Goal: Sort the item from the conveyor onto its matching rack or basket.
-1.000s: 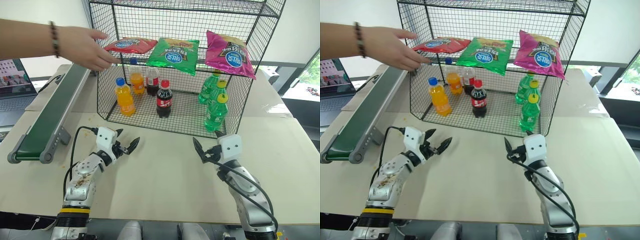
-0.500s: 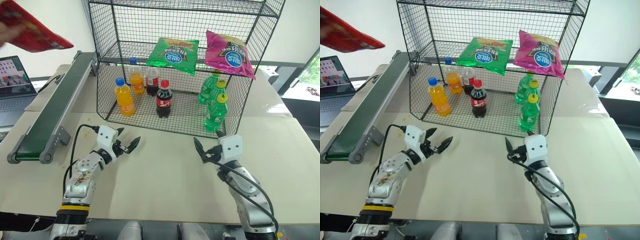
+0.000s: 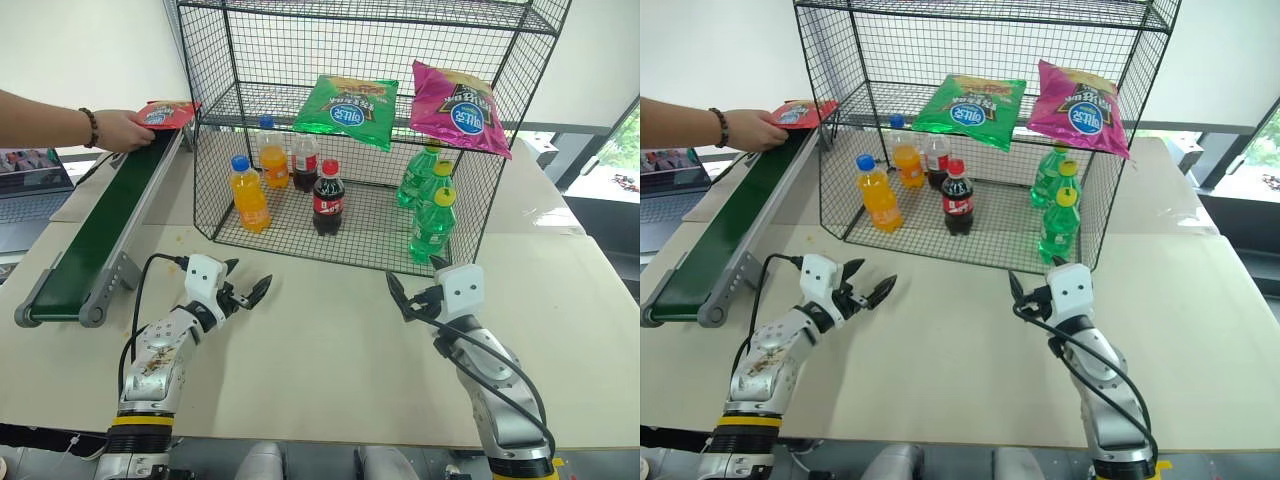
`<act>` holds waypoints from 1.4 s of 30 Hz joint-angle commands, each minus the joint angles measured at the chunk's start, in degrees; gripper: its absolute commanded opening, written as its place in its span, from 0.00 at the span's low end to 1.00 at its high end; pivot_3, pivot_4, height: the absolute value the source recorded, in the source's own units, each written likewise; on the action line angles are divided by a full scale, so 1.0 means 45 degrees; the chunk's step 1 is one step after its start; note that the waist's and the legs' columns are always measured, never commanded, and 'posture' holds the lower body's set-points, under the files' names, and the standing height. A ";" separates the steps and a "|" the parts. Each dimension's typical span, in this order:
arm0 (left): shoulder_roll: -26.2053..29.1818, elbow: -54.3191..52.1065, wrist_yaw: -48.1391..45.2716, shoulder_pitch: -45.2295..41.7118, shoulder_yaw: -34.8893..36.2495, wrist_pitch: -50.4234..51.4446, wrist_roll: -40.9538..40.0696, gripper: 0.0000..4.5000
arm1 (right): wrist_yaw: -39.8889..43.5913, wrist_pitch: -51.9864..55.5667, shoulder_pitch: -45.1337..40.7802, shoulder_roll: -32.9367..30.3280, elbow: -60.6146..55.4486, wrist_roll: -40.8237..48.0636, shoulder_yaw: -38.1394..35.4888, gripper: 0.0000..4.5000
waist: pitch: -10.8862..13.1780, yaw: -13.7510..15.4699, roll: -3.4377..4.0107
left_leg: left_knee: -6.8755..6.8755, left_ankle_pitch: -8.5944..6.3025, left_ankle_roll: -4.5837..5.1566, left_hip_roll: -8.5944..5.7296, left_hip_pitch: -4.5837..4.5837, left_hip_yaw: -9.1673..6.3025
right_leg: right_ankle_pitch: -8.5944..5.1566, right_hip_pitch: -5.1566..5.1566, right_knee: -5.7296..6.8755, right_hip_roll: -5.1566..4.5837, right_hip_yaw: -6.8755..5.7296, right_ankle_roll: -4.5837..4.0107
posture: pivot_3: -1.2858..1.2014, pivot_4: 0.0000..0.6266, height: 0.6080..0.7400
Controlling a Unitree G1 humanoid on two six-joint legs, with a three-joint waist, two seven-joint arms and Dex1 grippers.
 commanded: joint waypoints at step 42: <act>0.0226 -0.2332 0.8719 0.5774 1.1367 0.4894 -2.1320 0.99 | 1.0593 0.0854 -0.8646 -0.0740 0.2002 0.6281 0.2109 1.00 | 0.0007 0.0235 -0.0029 | 0.0006 -0.0012 0.0016 -0.0005 0.0019 -0.0032 | 0.0001 0.0012 -0.0018 -0.0102 -0.0195 -0.0019 | 0.52 0.24 1.00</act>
